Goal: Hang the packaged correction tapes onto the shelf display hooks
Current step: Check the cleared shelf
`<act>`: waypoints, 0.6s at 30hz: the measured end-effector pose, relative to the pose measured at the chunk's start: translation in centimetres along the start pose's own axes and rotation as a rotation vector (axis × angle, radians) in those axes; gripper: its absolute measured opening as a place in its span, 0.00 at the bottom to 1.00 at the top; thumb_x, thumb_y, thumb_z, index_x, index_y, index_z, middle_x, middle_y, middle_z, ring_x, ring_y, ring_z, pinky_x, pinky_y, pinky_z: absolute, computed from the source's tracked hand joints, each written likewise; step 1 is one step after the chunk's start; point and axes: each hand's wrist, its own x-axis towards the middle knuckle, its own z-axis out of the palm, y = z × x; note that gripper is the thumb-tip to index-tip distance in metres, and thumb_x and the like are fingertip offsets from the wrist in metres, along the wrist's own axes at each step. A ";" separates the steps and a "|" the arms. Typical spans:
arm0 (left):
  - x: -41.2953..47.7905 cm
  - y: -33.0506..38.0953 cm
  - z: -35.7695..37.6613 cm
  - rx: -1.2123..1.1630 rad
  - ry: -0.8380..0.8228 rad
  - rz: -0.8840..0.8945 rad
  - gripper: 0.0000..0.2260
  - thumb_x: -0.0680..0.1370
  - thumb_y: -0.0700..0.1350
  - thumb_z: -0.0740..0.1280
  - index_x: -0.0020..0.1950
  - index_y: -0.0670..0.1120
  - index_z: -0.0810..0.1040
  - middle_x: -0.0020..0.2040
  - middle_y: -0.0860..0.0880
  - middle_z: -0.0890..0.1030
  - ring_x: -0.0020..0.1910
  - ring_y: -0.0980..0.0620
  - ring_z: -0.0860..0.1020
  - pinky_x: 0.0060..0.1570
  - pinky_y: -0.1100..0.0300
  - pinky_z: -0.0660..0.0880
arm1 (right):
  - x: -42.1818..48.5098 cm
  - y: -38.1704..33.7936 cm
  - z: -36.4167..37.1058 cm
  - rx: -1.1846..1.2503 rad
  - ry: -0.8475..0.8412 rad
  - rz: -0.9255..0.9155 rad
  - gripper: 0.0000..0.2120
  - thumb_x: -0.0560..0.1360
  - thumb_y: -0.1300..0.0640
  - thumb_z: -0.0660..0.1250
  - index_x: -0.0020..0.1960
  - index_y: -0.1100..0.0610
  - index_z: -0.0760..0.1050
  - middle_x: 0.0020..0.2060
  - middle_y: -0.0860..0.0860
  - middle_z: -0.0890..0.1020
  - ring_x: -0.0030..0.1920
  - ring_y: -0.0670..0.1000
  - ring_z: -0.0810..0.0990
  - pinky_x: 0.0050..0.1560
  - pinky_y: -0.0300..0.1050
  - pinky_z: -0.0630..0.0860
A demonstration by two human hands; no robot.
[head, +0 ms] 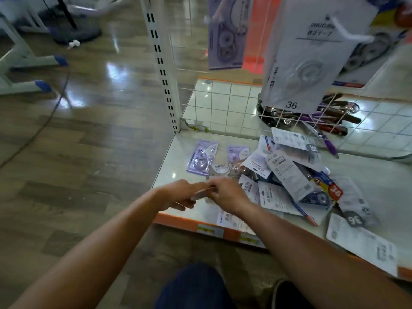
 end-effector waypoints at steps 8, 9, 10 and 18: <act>-6.2 2.9 -3.2 -0.467 -0.078 0.352 0.31 0.72 0.68 0.54 0.45 0.42 0.81 0.39 0.46 0.80 0.38 0.52 0.78 0.49 0.55 0.75 | -2.6 -3.5 -9.5 0.480 0.055 0.120 0.09 0.76 0.50 0.66 0.50 0.54 0.79 0.47 0.53 0.83 0.48 0.53 0.82 0.51 0.51 0.80; -6.9 3.3 -3.1 -0.416 -0.062 0.406 0.25 0.73 0.64 0.59 0.44 0.43 0.80 0.39 0.47 0.78 0.38 0.52 0.76 0.50 0.55 0.75 | -3.0 -3.8 -10.0 0.538 0.055 0.144 0.08 0.77 0.51 0.65 0.51 0.55 0.79 0.47 0.53 0.83 0.48 0.54 0.82 0.52 0.52 0.80; -7.4 3.7 -2.9 -0.325 -0.043 0.448 0.19 0.74 0.59 0.63 0.46 0.43 0.79 0.41 0.46 0.78 0.41 0.52 0.77 0.51 0.55 0.75 | -3.5 -4.2 -10.5 0.590 0.067 0.169 0.08 0.78 0.51 0.64 0.51 0.55 0.78 0.48 0.54 0.83 0.48 0.54 0.82 0.52 0.53 0.80; -9.8 6.0 -1.0 -0.250 -0.040 0.614 0.08 0.74 0.40 0.71 0.54 0.44 0.81 0.52 0.46 0.84 0.55 0.47 0.81 0.55 0.55 0.78 | -6.5 -6.3 -13.4 0.863 0.230 0.172 0.05 0.79 0.56 0.63 0.48 0.53 0.77 0.41 0.50 0.84 0.38 0.48 0.82 0.30 0.37 0.76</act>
